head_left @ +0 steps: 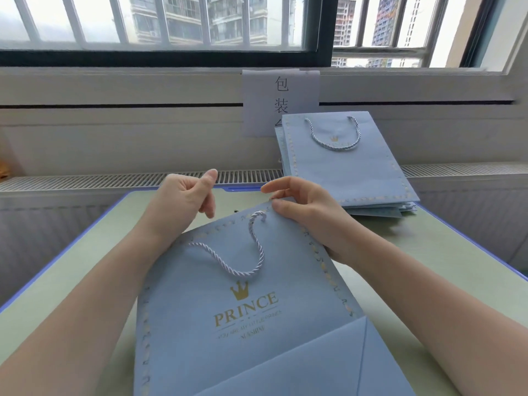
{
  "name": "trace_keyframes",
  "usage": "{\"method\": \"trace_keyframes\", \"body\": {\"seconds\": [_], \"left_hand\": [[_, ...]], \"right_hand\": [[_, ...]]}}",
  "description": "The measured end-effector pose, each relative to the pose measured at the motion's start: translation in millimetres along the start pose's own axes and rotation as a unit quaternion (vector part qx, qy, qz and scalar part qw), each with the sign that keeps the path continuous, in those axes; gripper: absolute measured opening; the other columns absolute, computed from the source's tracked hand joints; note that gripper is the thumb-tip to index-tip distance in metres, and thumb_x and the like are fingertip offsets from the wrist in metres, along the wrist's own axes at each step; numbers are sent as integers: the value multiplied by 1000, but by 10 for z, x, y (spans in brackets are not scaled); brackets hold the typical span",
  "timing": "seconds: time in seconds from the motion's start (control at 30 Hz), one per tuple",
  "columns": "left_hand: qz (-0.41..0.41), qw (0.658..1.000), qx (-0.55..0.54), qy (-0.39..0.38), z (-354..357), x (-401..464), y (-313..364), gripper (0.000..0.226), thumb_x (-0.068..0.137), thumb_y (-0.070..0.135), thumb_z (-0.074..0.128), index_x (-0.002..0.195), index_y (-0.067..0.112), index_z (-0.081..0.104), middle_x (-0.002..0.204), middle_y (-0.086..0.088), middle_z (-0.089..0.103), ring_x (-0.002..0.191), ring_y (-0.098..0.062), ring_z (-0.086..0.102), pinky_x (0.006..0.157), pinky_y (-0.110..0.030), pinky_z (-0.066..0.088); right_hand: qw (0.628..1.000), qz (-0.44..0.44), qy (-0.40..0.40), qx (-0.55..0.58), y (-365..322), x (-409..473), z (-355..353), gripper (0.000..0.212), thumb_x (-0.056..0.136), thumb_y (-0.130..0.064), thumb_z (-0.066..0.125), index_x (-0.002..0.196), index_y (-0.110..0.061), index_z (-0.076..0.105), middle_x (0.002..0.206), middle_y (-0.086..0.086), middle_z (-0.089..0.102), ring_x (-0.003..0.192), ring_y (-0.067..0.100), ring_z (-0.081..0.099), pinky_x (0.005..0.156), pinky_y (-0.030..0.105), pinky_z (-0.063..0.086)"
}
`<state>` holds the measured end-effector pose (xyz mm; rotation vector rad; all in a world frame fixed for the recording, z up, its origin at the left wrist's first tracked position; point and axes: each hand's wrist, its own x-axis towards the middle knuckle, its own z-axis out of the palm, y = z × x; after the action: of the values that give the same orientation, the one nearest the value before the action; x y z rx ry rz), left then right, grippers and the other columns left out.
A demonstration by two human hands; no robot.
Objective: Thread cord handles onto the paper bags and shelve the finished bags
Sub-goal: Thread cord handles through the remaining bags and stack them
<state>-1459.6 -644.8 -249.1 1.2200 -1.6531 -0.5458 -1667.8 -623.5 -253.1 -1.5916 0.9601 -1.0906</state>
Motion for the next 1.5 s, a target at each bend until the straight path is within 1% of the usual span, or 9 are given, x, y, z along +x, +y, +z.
{"method": "trace_keyframes", "body": {"seconds": [0.23,0.4,0.5,0.73,1.0,1.1,1.23,1.33,1.5], "left_hand": [[184,976,112,11,160,-83,23,37,89,49,50,67,22,62,72,11,57,74,-3,48,67,-19,36],[213,940,200,-177,430,-229,159,43,68,69,51,74,27,56,78,15,49,79,-9,46,73,-24,40],[174,923,248,-236,511,-320,244,22,83,46,64,80,29,50,77,15,48,79,-9,45,75,-25,41],[255,902,300,-176,480,-338,232,44,86,48,23,57,16,26,59,-3,40,63,-19,42,60,-24,32],[457,868,186,-60,466,-396,368,48,96,31,43,52,14,49,64,6,48,71,-16,44,70,-30,36],[390,890,228,58,377,-327,364,35,94,36,43,83,16,69,96,2,61,97,-22,48,86,-38,37],[46,958,248,139,232,-176,294,58,93,46,48,139,12,36,128,-13,52,119,-32,42,96,-48,34],[-103,960,249,73,101,-30,87,42,93,43,50,121,11,51,116,-13,60,106,-32,54,85,-41,41],[-102,987,23,121,63,87,-96,26,97,26,51,89,3,60,72,-1,51,67,-18,45,56,-23,31]], "right_hand": [[996,-11,83,-39,50,51,-48,19,94,-9,53,93,-23,66,87,-1,57,65,9,55,59,18,47],[982,-34,170,-72,88,109,-134,21,93,-8,52,86,-24,63,83,1,56,72,15,52,66,28,44],[973,-44,209,-82,91,139,-224,22,93,-7,52,84,-25,62,82,-1,56,72,14,51,65,27,44],[964,-70,245,-74,80,178,-333,25,94,-6,52,81,-26,58,81,-2,54,73,12,49,66,23,42],[949,-97,294,-50,-14,181,-550,23,95,-6,52,81,-24,56,72,-4,54,66,9,48,63,19,43],[937,-87,337,14,-52,185,-639,22,95,-5,51,82,-22,56,72,-3,53,66,13,48,64,27,45],[888,-99,418,165,-86,176,-808,25,94,1,47,81,-19,53,75,-3,52,62,10,50,61,23,46],[860,-85,438,247,-53,204,-816,24,94,4,45,83,-16,52,80,2,53,66,13,52,64,23,47],[808,-22,292,511,-63,192,-740,22,102,-21,37,94,-8,53,100,12,58,90,25,61,82,37,51]]}}
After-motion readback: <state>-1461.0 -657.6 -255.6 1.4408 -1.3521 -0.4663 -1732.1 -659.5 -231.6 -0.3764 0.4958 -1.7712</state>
